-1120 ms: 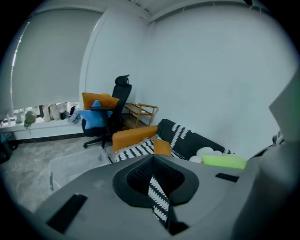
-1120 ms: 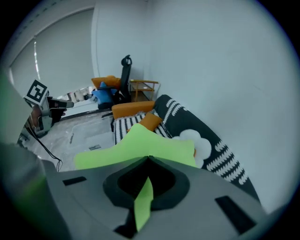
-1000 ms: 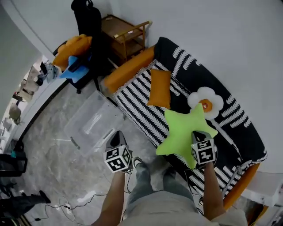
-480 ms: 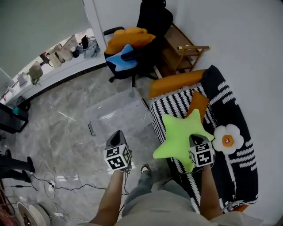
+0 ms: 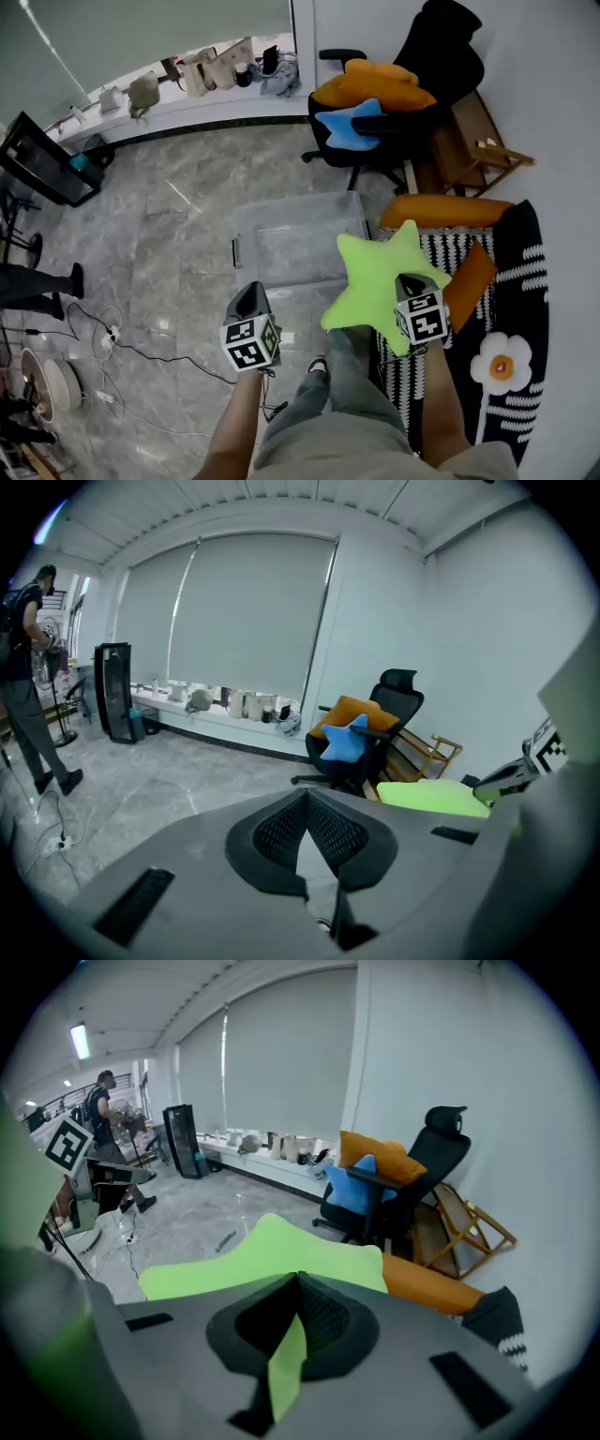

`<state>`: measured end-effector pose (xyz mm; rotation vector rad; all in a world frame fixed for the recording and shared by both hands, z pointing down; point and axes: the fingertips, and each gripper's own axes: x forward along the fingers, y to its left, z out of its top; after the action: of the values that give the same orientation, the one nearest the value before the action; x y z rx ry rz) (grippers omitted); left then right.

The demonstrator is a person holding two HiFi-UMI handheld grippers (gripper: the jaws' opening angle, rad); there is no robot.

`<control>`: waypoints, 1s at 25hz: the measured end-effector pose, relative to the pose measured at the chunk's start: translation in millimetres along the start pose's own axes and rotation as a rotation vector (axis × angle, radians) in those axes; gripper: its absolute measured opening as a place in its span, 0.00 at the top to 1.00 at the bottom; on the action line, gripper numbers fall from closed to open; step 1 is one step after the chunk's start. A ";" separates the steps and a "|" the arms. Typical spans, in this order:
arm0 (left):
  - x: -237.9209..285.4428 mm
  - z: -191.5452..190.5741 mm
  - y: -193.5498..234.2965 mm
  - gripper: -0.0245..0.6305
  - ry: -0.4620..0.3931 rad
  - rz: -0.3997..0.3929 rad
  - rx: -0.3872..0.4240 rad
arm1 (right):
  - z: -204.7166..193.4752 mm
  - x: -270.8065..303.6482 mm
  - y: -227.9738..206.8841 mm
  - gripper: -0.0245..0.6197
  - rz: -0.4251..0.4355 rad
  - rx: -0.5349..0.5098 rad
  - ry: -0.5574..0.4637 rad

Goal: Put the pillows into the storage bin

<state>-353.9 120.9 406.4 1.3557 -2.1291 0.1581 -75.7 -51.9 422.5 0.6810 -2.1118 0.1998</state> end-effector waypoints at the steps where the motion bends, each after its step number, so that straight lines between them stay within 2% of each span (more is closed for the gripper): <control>1: 1.0 -0.5 8.9 0.96 0.005 0.027 -0.012 | 10.2 13.7 2.8 0.96 0.021 -0.019 -0.001; 5: 7.5 -1.4 36.8 0.96 0.021 0.116 -0.064 | 45.6 66.2 11.4 0.96 0.104 -0.088 0.001; 9: 29.0 -5.4 59.9 0.96 0.027 0.172 -0.089 | 67.6 125.1 20.3 0.96 0.169 -0.136 0.013; 15: 74.8 -47.0 100.4 0.96 0.059 0.242 -0.129 | 77.3 216.7 39.4 0.96 0.245 -0.163 -0.001; 20: 146.7 -97.1 124.4 0.96 0.096 0.298 -0.175 | 63.8 319.8 36.1 0.96 0.310 -0.170 0.028; 25: 184.5 -136.0 127.7 0.96 0.114 0.309 -0.191 | 38.1 378.0 42.7 0.96 0.334 -0.216 0.057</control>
<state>-460.3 91.2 644.4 0.8846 -2.1834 0.1469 -299.5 -180.2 704.6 0.1916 -2.1429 0.1682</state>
